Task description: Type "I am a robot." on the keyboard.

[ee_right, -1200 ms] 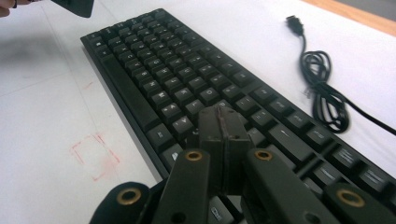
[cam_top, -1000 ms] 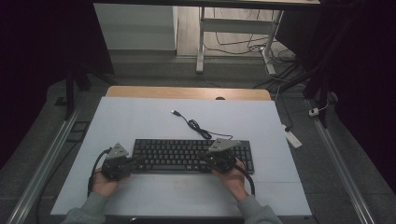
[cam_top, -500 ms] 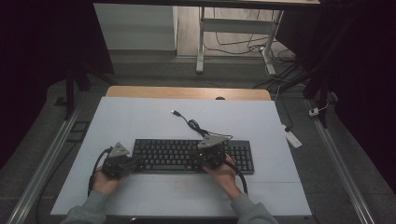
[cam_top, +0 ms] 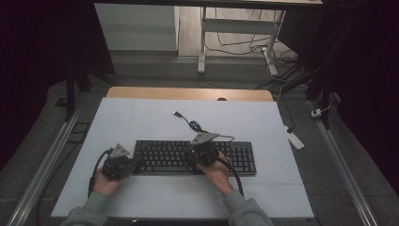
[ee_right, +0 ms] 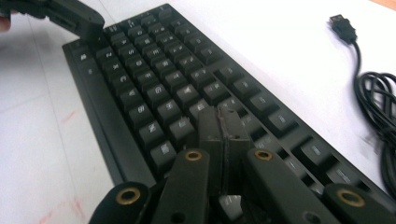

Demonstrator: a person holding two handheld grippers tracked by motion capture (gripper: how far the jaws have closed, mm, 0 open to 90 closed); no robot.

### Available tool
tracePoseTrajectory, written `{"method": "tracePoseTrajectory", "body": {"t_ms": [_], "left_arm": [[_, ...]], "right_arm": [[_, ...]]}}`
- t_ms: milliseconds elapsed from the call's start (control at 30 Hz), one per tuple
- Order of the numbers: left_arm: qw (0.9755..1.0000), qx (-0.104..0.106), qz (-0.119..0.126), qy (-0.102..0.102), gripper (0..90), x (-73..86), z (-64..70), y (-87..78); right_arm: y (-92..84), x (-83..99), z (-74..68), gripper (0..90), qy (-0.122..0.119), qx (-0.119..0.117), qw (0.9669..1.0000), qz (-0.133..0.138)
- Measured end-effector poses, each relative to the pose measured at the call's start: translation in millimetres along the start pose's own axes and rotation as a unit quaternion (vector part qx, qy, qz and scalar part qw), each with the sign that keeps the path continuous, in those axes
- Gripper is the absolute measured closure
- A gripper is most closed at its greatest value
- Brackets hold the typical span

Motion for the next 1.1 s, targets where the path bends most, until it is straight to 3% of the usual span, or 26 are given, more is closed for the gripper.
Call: {"method": "tracePoseTrajectory", "body": {"t_ms": [367,1100], "left_arm": [[1.0,0.0,-0.002,0.003,87.7,1.4,0.0,1.4],[1.0,0.0,-0.005,0.005,87.5,2.8,0.3,3.9]], "right_arm": [[17.5,-2.1,5.8,89.3,0.011,0.01,0.9998,-0.013],[23.2,-1.6,11.1,89.3,0.01,0.019,0.9996,-0.02]]}}
Point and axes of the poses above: each handheld gripper's, and its own axes: y roughly forward along the jaws, x roughly out of its underside, z roughly to its right, the point moved 9 cm from there along y, roughly forward along the jaws, and after that the axes turned 12 degrees about -x, right-handed, at the moved point
